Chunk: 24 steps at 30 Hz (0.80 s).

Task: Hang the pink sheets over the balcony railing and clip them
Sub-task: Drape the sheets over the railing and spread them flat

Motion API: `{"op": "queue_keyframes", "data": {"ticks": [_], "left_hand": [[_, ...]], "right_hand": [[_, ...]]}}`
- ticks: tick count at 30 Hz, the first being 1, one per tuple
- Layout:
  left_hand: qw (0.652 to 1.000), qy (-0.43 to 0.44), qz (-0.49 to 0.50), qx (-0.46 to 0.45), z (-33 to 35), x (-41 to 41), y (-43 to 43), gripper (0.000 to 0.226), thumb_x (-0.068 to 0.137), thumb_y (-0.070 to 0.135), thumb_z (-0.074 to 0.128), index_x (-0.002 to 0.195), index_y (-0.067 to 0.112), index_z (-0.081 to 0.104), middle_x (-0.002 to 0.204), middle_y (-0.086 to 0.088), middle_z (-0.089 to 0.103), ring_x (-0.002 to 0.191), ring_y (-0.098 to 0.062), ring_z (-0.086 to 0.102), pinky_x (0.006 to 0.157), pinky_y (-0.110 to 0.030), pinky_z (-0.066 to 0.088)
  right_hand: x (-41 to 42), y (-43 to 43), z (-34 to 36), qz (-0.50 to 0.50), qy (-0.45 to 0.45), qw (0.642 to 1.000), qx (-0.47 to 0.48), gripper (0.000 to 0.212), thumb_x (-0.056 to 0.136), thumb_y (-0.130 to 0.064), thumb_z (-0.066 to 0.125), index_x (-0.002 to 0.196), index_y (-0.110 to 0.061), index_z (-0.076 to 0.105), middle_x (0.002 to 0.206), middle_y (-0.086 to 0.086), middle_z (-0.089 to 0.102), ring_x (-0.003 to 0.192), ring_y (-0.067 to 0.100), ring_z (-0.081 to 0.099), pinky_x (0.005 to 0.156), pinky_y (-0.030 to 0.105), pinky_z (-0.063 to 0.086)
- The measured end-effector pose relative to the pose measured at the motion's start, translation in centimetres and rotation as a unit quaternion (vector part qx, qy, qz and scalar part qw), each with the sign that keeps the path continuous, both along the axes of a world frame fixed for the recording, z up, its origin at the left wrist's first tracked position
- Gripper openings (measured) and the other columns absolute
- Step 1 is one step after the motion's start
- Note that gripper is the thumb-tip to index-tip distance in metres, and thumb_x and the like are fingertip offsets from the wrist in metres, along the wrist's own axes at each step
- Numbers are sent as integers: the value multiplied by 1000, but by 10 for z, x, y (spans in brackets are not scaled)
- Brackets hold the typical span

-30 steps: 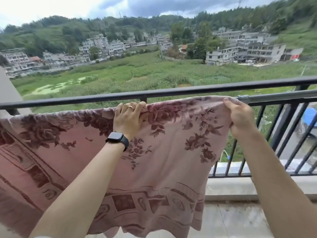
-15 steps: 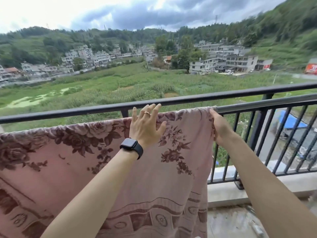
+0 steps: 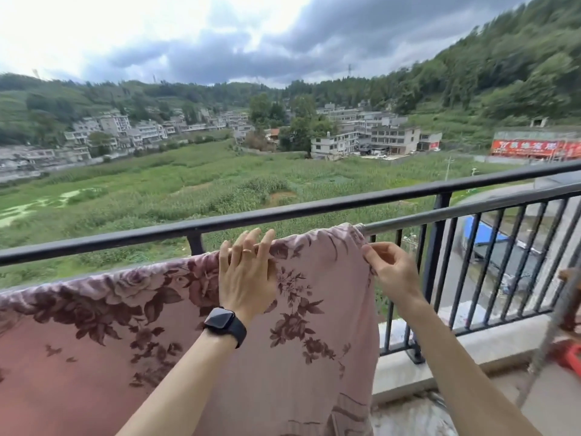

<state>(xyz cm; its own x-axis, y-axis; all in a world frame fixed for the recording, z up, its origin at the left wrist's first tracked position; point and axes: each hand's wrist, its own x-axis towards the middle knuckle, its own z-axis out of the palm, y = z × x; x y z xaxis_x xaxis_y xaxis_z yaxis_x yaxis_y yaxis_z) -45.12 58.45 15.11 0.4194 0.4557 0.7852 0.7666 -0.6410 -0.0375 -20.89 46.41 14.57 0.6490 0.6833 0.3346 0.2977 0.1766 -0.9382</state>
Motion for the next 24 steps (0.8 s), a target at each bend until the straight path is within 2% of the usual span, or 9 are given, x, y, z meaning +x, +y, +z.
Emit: {"op": "queue_keyframes", "data": {"ticks": [3,6,8,10,14,17,20,22,24], "left_hand": [[999,10,-39,8,2,34,-46,42,83,52,59,105,17,59,104,-3,60,98,-27,57,90,-45,43],[989,69,17,-126,5,86,-85,67,78,80,42,101,19,56,90,1,65,83,-24,62,71,-40,51],[975,43,40,-216,9,105,-89,57,86,70,44,108,17,51,94,-2,67,86,-28,65,70,-39,50],[954,-39,-21,-297,16,101,-80,24,97,39,46,102,16,47,87,-5,68,79,-31,66,64,-39,49],[838,-293,-149,-436,54,62,-73,7,99,22,55,101,18,61,86,-1,71,74,-16,64,69,-38,53],[737,-426,-150,-502,92,38,-68,10,96,15,55,100,10,63,88,-11,69,76,-29,65,73,-43,52],[816,-334,-64,-468,125,14,-66,33,83,29,75,105,11,60,100,-12,71,94,-30,68,86,-43,55],[870,-237,9,-432,138,2,-71,46,76,30,84,109,15,55,98,-1,69,90,-15,66,77,-27,54],[894,-183,38,-407,146,-8,-74,50,72,19,86,109,20,52,97,2,67,89,-13,67,72,-26,56]], "right_hand": [[-7,-2,8,46,5,999,10,13,89,-28,73,98,-18,74,90,-4,76,87,11,71,72,20,56],[-14,0,20,124,0,992,17,9,88,-24,75,95,-19,77,89,-3,77,89,12,73,81,28,57],[-8,1,27,171,-32,985,19,9,89,-20,74,97,-20,78,91,-6,77,92,11,72,81,20,55],[3,3,33,189,-104,976,12,14,90,-19,72,100,-27,77,98,-11,76,97,8,68,78,12,50],[29,32,43,46,-412,909,-46,56,83,-51,72,133,-32,55,129,-7,60,115,14,47,87,29,36],[23,60,65,80,-527,829,-169,72,81,-78,50,142,-39,46,144,-8,49,122,18,38,93,40,34],[17,82,91,234,-509,796,-228,56,80,-81,47,121,-47,64,123,-10,68,110,14,57,93,39,48],[14,92,103,318,-471,795,-212,52,78,-76,57,116,-43,68,113,-14,70,101,10,62,88,35,53],[5,99,109,376,-449,787,-195,57,79,-69,65,127,-38,63,114,-13,66,103,11,61,87,29,49]]}}
